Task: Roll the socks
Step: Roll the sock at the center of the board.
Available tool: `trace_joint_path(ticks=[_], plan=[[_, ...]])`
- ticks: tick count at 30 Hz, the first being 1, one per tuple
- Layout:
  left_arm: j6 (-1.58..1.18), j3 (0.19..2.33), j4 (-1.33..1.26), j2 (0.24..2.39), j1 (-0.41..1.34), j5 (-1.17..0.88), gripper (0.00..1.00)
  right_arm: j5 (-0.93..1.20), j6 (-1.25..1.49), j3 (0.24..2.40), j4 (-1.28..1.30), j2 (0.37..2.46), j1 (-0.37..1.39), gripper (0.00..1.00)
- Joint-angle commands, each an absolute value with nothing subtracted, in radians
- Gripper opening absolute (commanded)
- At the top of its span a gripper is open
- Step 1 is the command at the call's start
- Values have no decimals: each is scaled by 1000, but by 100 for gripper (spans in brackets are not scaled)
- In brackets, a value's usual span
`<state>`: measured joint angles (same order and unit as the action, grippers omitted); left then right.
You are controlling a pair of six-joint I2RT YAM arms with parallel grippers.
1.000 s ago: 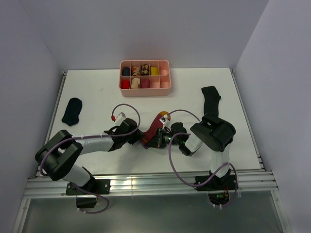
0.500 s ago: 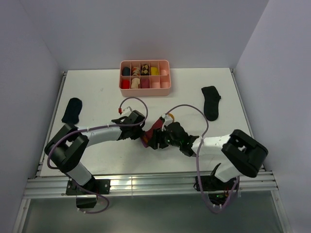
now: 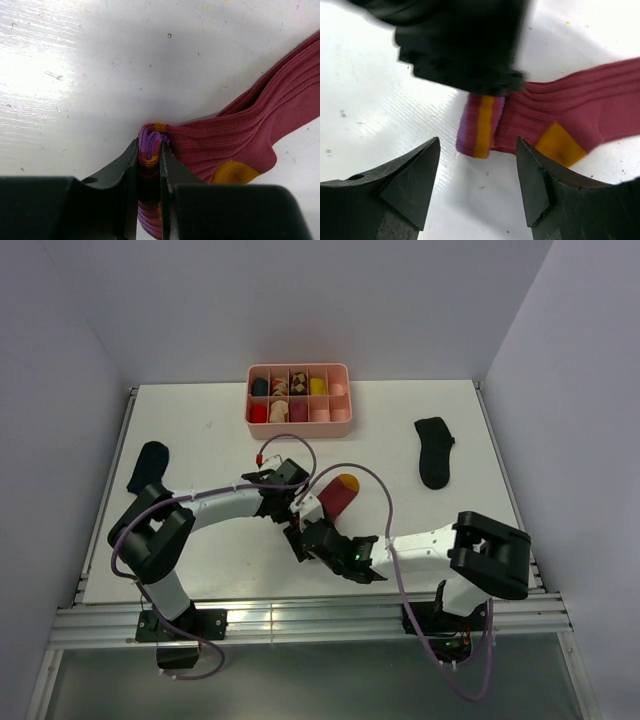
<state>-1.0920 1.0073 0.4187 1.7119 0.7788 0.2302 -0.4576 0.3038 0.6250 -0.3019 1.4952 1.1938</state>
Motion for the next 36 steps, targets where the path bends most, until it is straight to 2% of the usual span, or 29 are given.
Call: trace_joint_path(ticks=[1,10,13,16,17,20,21,22,23,25,28,34,36], plan=[[-1069,1019,466,1743,788,201,0,-652,213,692,-340,1571,1271,69],[-1068,1017,465,1750,788,175,0,-796,190,762,-368,1747,1331,67],[-1066,1017,462,1753,788,167,0,-819,195,773,-367,1792,1333,58],[-1063,1015,460,1758,788,158,0,-830,198,779,-365,1830,1331,47],[-1063,1014,457,1761,788,155,0,-833,205,781,-364,1844,1331,29],[-1061,1006,451,1756,788,147,2,-818,221,758,-376,1830,1330,0],[-1065,1002,443,1750,788,150,4,-802,225,747,-380,1821,1330,0],[-1068,996,437,1741,788,150,6,-766,230,724,-394,1809,1325,0],[-1077,982,422,1720,788,153,14,-738,250,710,-402,1778,1321,0],[-1092,971,411,1692,785,164,24,-684,279,657,-423,1743,1296,0],[-1138,948,391,1620,775,196,47,-520,327,574,-486,1675,1246,0],[-1224,870,345,1455,730,238,72,-169,435,431,-651,1602,1125,0],[-1241,835,312,1410,724,252,75,-25,469,394,-695,1603,1060,0]])
